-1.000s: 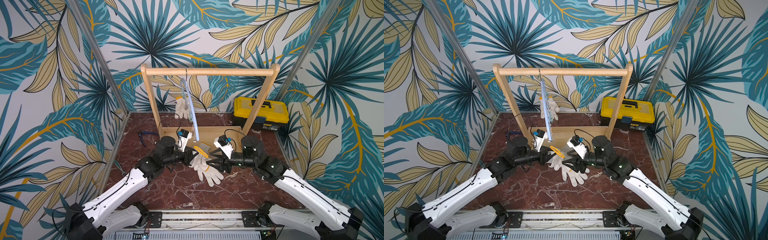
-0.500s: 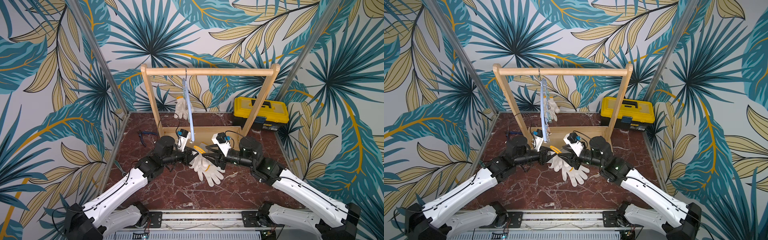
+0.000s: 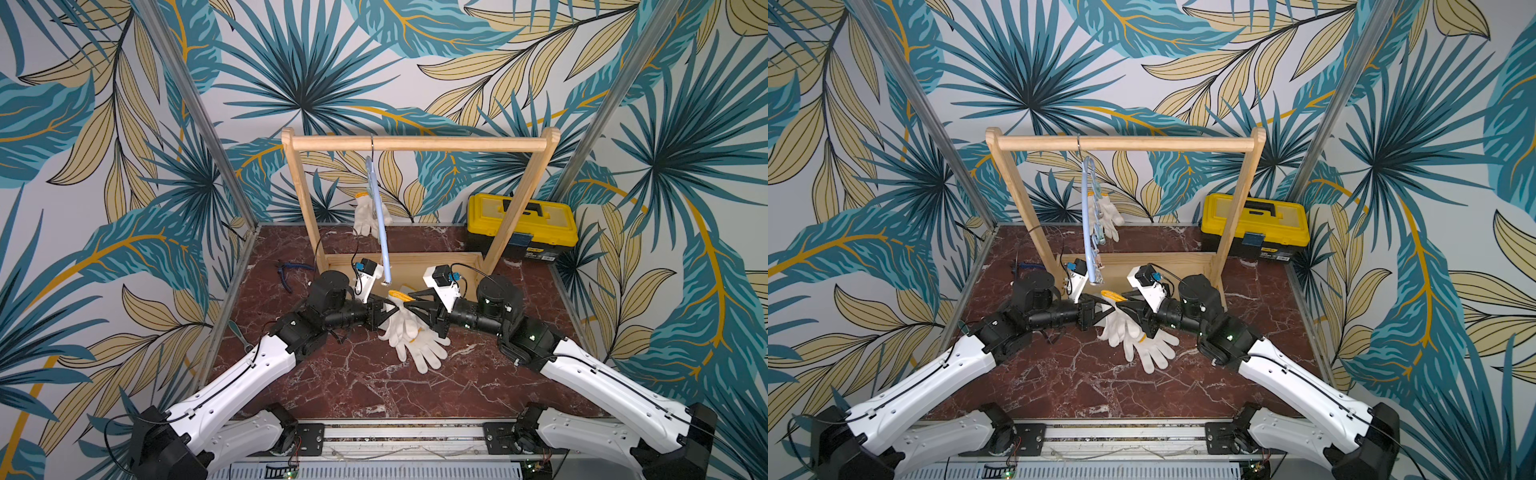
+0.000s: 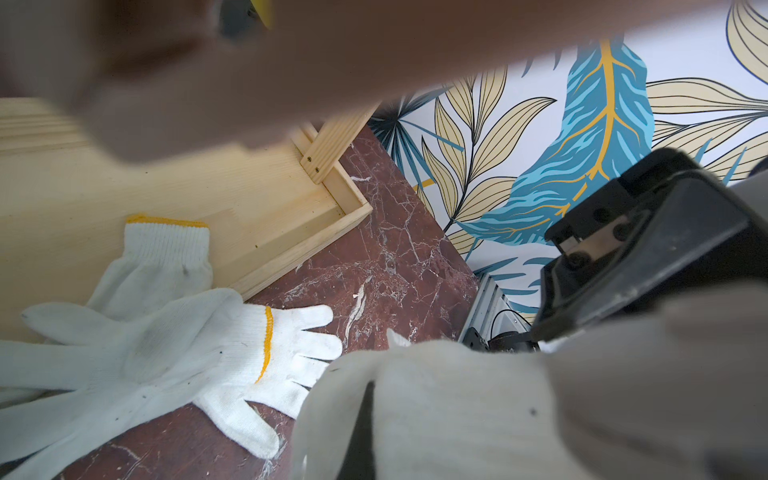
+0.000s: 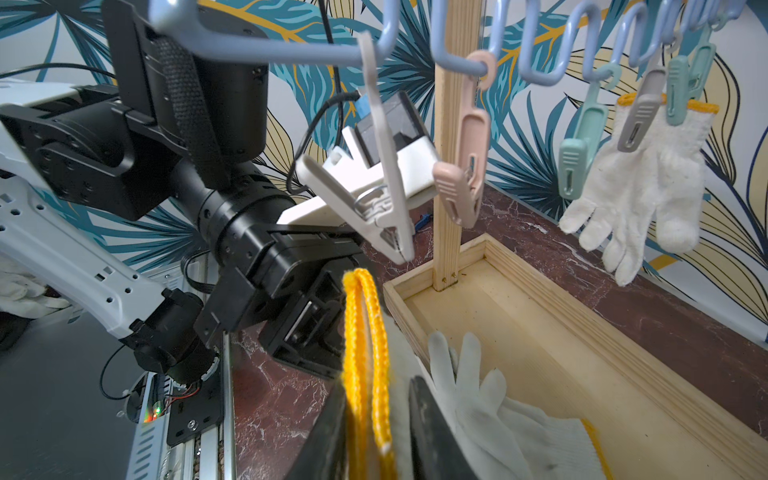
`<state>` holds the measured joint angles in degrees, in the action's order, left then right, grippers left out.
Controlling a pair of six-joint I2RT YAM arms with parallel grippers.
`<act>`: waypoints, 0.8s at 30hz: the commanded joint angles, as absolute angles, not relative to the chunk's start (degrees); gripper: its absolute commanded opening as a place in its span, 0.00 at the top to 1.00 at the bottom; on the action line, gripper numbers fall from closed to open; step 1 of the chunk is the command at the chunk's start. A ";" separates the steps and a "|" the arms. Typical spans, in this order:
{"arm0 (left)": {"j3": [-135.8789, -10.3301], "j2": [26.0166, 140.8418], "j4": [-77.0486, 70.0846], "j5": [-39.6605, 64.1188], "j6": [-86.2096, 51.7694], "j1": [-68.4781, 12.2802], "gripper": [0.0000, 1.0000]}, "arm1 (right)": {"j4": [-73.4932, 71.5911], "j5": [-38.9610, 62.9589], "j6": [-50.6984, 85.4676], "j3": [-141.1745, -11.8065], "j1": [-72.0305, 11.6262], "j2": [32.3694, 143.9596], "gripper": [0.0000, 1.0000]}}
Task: Clip the gloves onto a hanger to dry
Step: Pick up the glove from the center of the board.
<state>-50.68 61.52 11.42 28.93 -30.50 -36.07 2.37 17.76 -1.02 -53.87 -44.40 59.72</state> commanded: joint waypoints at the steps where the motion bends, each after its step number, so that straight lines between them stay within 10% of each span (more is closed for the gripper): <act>1: -53.87 61.61 10.90 30.13 -30.76 -35.51 1.00 | 0.20 16.56 -0.06 -52.30 -44.74 58.41 0.74; 21: -53.62 61.87 10.37 31.16 -29.96 -34.89 1.00 | -0.78 15.97 0.55 -51.68 -44.71 58.03 0.97; 24: -52.73 61.25 10.47 29.60 -27.89 -34.81 0.80 | 0.14 13.95 0.93 -52.05 -44.74 58.67 1.00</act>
<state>-50.68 61.52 11.42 30.20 -29.78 -35.16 0.73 15.99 0.34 -53.01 -44.42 58.61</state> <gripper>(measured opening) 0.151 0.069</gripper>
